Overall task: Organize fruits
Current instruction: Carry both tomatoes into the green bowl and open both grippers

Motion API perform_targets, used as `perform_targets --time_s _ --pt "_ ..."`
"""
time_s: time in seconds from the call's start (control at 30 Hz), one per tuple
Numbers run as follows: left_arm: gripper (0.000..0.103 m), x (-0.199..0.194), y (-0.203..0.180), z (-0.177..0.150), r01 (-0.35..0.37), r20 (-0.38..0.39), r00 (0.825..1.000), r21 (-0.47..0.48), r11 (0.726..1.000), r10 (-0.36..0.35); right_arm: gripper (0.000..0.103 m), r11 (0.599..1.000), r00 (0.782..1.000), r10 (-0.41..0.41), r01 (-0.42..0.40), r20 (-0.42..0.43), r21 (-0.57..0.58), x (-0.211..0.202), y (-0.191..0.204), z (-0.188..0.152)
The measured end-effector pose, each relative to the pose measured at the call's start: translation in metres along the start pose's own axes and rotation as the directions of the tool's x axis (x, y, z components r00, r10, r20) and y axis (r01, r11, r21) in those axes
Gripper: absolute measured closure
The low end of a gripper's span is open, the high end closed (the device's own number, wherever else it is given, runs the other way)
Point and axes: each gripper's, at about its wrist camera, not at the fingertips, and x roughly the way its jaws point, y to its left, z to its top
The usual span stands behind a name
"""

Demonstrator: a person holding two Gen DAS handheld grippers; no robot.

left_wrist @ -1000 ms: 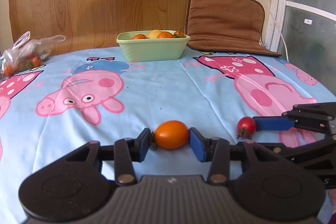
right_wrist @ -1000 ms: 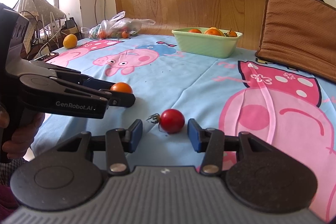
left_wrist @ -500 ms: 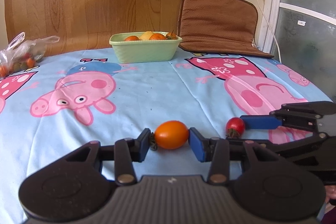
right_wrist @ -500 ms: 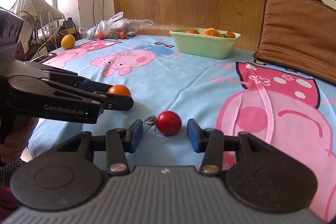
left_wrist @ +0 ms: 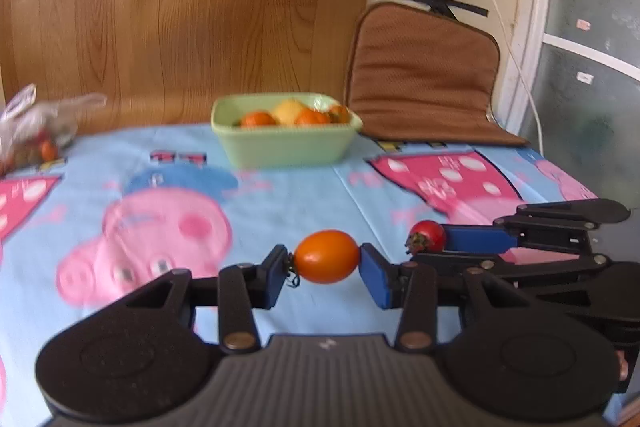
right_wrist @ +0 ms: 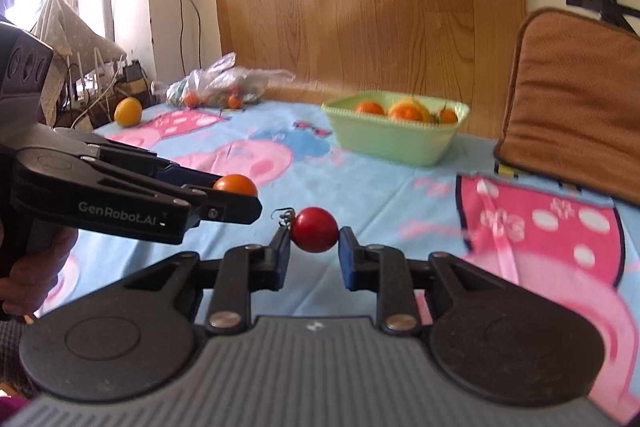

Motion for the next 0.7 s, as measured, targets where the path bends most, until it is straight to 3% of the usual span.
perform_targets --time_s 0.23,0.4,0.57,0.7 --pt "0.063 0.059 0.036 0.078 -0.016 0.04 0.999 -0.021 1.0 0.017 0.074 0.996 0.997 -0.016 0.01 0.069 0.085 0.057 -0.047 0.058" --pt "0.063 0.111 0.071 0.117 -0.006 0.017 1.0 -0.081 0.997 0.007 0.074 0.997 0.995 -0.044 0.038 0.084 0.068 0.101 -0.063 0.08" --pt "0.063 0.162 0.094 0.14 0.006 -0.044 0.999 -0.094 0.996 -0.01 0.074 0.999 0.995 -0.053 0.054 0.081 -0.003 0.129 -0.06 0.087" --pt "0.062 0.195 0.1 0.138 -0.005 -0.09 0.996 -0.104 0.995 -0.004 0.071 0.998 0.994 -0.06 0.062 0.089 -0.022 0.143 -0.06 0.083"
